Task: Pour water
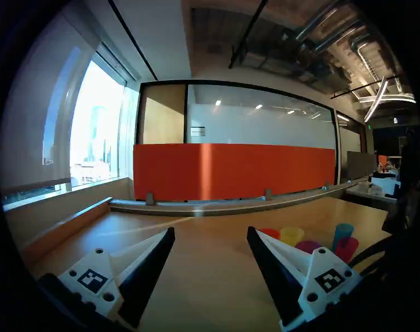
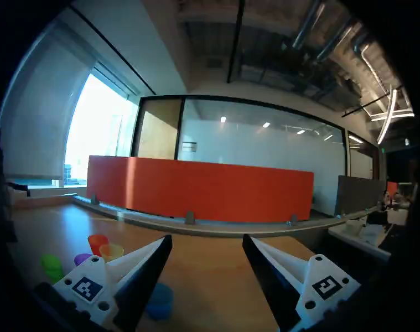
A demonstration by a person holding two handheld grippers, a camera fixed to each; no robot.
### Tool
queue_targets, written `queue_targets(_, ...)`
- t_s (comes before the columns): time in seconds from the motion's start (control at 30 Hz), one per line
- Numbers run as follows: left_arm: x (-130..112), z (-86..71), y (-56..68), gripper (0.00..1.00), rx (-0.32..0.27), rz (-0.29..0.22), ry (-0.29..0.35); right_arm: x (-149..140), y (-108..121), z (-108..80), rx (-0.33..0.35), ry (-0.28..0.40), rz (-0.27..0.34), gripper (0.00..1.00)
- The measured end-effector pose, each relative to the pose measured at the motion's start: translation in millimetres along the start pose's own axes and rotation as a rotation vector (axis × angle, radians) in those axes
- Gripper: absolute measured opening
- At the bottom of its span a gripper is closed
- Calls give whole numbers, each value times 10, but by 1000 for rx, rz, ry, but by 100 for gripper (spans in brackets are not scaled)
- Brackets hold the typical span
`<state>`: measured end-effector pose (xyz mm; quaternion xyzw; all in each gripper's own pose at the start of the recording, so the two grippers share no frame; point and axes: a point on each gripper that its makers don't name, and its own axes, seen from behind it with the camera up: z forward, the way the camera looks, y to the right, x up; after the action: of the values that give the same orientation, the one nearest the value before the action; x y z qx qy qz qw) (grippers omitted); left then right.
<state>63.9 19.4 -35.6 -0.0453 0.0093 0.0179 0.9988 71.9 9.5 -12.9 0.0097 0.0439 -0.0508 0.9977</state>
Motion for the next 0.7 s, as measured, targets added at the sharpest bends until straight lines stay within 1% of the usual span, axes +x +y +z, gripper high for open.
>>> queue_targets(0.17,6,18,10,97,7,-5,19,24,-77,-9,-3,16,9,99)
queue_targets(0.27,-41,47,-5,97,15,2,19,-17,-80,-9,-16,3,6,99)
queue_targets(0.37,-79,94,-53,97,33,5,24,-41,-93,-27,-29,-10,5,99)
queue_targets(0.5,-97,123,-119,97,62,-1,40,-51,-110,-87,-42,-19,21,99)
queue_targets(0.7,-208,157,-156,97,87,6,40,9,-112,-141,-54,-20,51,99)
